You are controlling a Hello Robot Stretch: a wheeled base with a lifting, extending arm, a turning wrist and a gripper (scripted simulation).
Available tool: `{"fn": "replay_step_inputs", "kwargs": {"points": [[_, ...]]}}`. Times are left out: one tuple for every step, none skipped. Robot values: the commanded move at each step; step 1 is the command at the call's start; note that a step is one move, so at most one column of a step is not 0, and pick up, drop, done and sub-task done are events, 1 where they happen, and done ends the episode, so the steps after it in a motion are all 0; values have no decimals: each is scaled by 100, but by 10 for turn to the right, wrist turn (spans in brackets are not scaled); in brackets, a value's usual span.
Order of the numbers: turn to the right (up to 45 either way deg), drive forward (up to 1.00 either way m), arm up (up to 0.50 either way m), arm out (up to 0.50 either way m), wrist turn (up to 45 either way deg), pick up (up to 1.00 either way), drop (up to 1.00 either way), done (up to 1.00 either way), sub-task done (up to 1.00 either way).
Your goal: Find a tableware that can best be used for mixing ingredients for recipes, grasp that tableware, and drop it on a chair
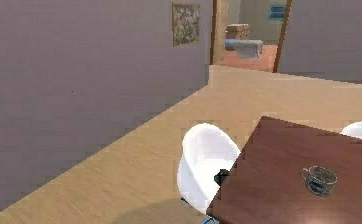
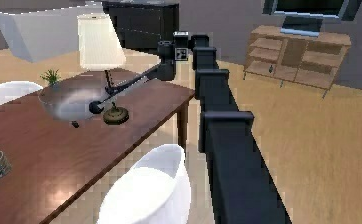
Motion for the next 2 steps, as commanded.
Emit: {"fn": "replay_step_inputs", "kwargs": {"points": [[0,0,0,0,330,0,0,0,0],[0,0,-32,0,0,0,0,0,0]]}}
